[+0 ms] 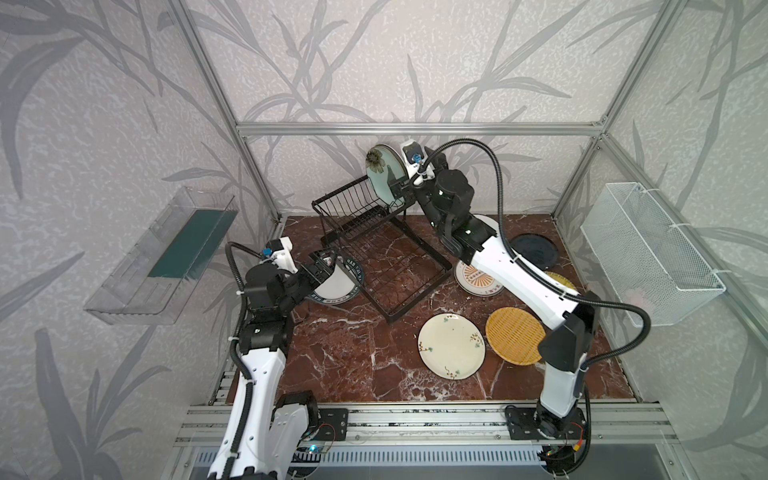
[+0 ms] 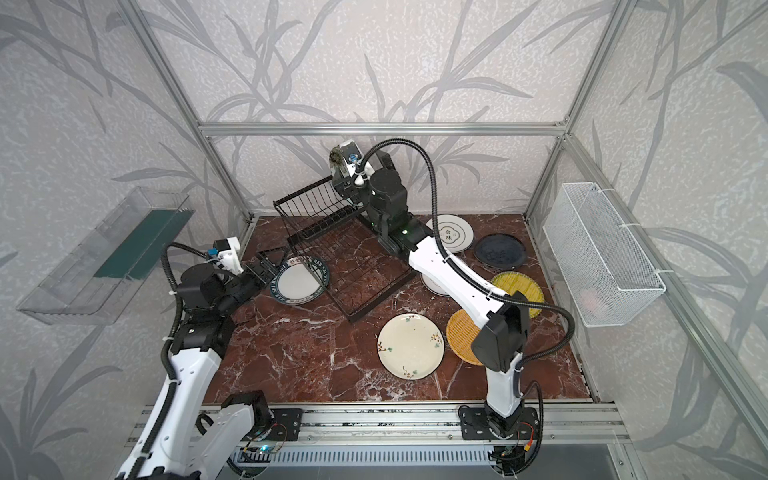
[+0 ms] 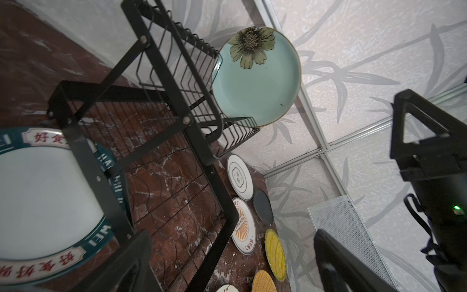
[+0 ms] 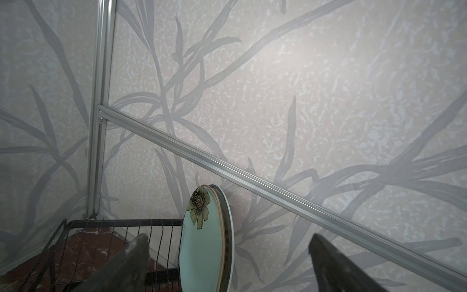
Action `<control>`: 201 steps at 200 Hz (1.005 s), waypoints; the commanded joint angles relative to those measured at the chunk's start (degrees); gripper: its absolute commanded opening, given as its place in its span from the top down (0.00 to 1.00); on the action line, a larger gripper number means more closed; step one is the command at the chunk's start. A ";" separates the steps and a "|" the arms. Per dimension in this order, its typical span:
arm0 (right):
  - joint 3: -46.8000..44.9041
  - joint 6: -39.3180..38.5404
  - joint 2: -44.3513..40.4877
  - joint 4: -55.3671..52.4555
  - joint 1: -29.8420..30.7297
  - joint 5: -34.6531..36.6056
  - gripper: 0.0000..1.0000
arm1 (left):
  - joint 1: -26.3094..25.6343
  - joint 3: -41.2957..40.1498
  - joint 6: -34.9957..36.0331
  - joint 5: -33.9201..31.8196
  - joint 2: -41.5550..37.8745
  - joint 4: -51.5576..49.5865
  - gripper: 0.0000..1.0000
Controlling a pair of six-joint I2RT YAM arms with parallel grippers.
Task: Load plates into a dish rack
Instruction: Place the plate on the dish rack, then pick up the plate from the middle-left of the table.
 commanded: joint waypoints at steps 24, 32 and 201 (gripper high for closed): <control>-20.42 12.62 -16.95 -0.74 -0.40 -2.81 0.01 | 4.31 -7.16 -5.23 -5.08 -4.24 -13.03 0.01; -24.18 14.09 -19.33 -0.86 -0.40 -2.93 0.01 | 5.63 -9.21 -7.49 -4.30 -4.52 -11.80 0.01; -60.89 32.54 -40.14 -7.42 -1.28 -16.06 0.01 | 9.22 -21.98 -20.84 -1.20 33.22 34.42 0.41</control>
